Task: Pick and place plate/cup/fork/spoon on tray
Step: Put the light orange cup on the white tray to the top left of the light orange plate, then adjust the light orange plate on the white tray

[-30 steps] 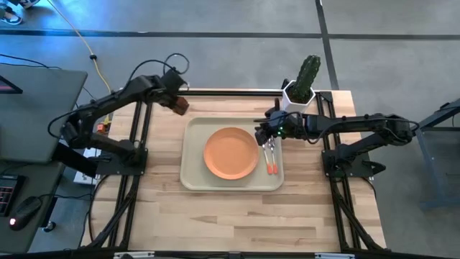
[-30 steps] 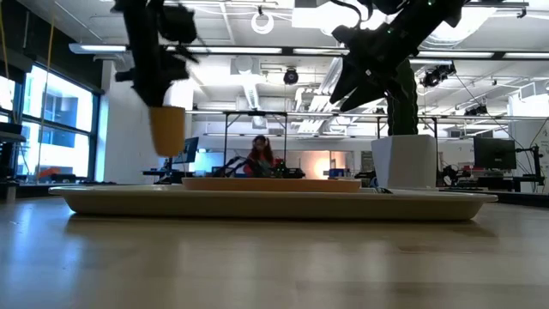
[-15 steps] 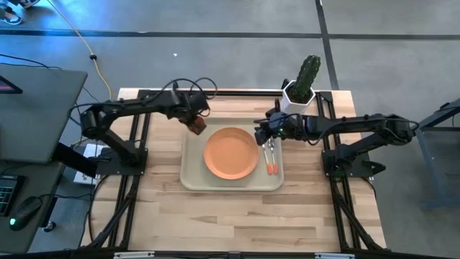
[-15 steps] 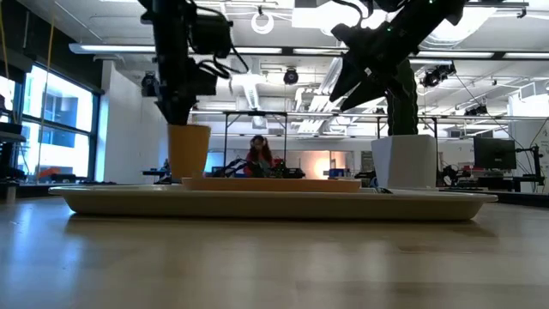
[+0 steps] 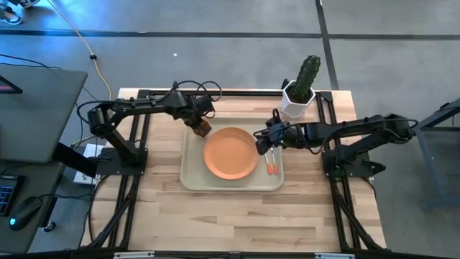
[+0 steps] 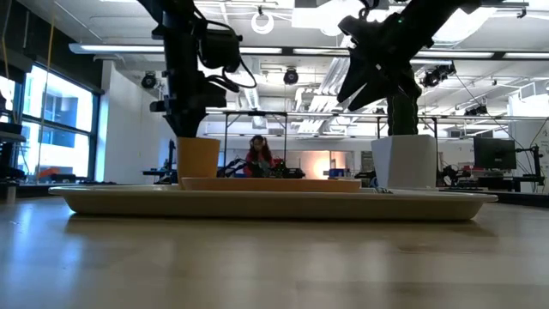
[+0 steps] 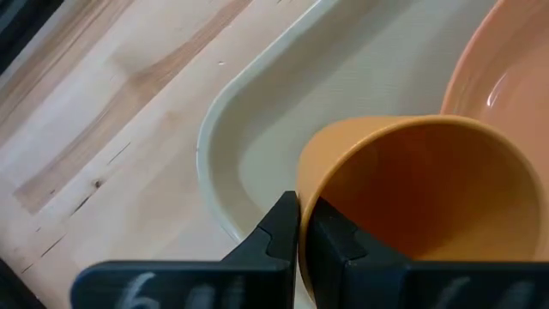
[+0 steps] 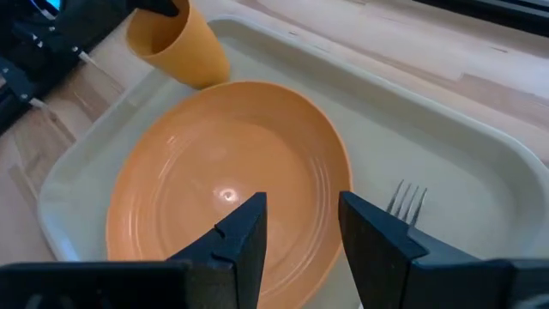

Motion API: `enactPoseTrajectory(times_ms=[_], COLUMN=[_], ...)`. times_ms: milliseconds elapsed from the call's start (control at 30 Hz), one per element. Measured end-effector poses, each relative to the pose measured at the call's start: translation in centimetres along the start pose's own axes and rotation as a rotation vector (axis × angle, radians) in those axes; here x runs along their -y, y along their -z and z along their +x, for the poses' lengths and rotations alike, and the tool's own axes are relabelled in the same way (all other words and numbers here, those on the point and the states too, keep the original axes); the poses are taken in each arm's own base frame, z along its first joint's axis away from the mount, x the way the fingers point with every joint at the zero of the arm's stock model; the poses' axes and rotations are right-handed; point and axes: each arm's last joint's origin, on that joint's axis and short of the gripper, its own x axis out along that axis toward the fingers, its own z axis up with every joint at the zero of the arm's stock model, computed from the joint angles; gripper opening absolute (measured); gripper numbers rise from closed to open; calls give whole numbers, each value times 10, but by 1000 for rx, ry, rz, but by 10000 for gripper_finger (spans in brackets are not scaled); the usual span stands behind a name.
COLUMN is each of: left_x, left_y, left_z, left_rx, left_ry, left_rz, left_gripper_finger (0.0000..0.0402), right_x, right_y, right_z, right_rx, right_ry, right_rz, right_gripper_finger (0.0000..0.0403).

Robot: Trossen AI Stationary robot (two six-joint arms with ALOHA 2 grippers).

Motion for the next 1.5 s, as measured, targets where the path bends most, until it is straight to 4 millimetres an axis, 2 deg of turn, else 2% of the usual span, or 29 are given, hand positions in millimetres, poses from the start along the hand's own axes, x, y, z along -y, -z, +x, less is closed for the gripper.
enactPoseTrajectory(times_ms=[333,667,967,1133,1233,1333,1500], left_x=[-2,-6,-7,-12,-17,-23,-35], left_y=[-1,-2,-2,1,5,11,24], left_z=[1,1,-1,-17,-33,-50,-82], left_rx=[-13,-13,-3,48,97,146,246], left_ry=[25,22,20,26,24,42,84], left_rz=[-4,10,45,60,53,41,1], left_gripper_finger=[11,57,92,110,118,125,129], right_x=[0,-2,-12,-14,-11,-9,-15], right_y=[1,1,10,15,20,28,47], right_z=[-1,-1,-8,-10,-6,7,41], right_rx=[17,22,52,45,-24,-104,-248], right_ry=[19,7,2,5,34,71,67], right_rz=[21,66,109,132,150,160,127], right_gripper_finger=[138,138,138,138,138,138,138])
